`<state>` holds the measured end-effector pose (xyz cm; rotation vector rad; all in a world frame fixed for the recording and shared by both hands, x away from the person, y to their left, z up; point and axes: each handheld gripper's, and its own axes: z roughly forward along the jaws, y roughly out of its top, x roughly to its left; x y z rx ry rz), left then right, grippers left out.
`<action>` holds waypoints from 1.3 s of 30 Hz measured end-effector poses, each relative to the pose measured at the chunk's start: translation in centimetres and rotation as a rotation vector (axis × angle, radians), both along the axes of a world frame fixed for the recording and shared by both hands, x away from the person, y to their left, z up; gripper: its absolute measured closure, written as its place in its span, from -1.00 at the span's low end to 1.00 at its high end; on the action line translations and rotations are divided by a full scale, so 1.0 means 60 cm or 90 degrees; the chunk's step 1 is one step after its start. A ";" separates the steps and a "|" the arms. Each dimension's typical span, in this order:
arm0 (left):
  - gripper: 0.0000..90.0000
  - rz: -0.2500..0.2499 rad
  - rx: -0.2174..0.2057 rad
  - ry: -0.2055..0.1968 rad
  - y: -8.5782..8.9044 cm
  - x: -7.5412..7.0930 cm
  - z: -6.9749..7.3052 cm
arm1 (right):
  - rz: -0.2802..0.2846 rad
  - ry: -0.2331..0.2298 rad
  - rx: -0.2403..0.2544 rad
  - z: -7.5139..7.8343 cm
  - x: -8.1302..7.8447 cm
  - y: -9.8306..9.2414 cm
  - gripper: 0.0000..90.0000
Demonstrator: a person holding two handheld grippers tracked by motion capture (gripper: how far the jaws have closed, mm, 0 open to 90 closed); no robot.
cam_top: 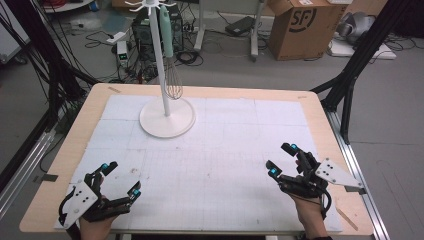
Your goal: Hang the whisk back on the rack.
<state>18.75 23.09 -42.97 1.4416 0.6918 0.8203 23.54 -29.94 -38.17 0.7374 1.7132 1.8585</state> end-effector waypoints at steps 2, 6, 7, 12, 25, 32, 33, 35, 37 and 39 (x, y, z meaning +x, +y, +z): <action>-0.76 0.000 0.001 -0.001 -0.001 0.000 0.000 | 0.001 0.002 0.005 -0.004 0.000 -0.001 -0.50; -0.76 -0.001 0.002 0.000 -0.001 0.000 -0.001 | -0.003 0.005 0.006 -0.013 0.000 -0.002 -0.50; -0.76 -0.001 0.003 0.000 -0.001 0.000 -0.001 | -0.003 0.009 0.008 -0.015 0.000 -0.002 -0.50; -0.76 -0.002 0.003 -0.001 -0.002 0.001 -0.001 | -0.004 0.008 0.006 -0.017 -0.001 -0.002 -0.50; -0.77 0.000 0.003 -0.002 -0.002 0.001 -0.001 | -0.004 0.008 0.001 -0.021 0.000 0.002 -0.58; -0.79 -0.001 -0.001 -0.005 -0.002 0.001 -0.001 | 0.004 0.007 -0.018 -0.025 0.001 0.008 -0.68; -0.79 0.000 -0.002 -0.006 -0.002 0.001 -0.001 | 0.004 0.005 -0.019 -0.025 0.001 0.008 -0.68; -0.82 0.000 -0.003 -0.003 -0.002 0.002 -0.001 | 0.008 0.009 -0.017 -0.025 0.001 0.008 -0.68; -0.84 0.005 0.000 -0.004 -0.003 0.003 -0.001 | 0.006 0.008 -0.016 -0.025 0.002 0.007 -0.69; -0.84 0.009 -0.001 -0.007 -0.004 0.003 -0.001 | 0.006 0.013 -0.013 -0.025 0.002 0.007 -0.69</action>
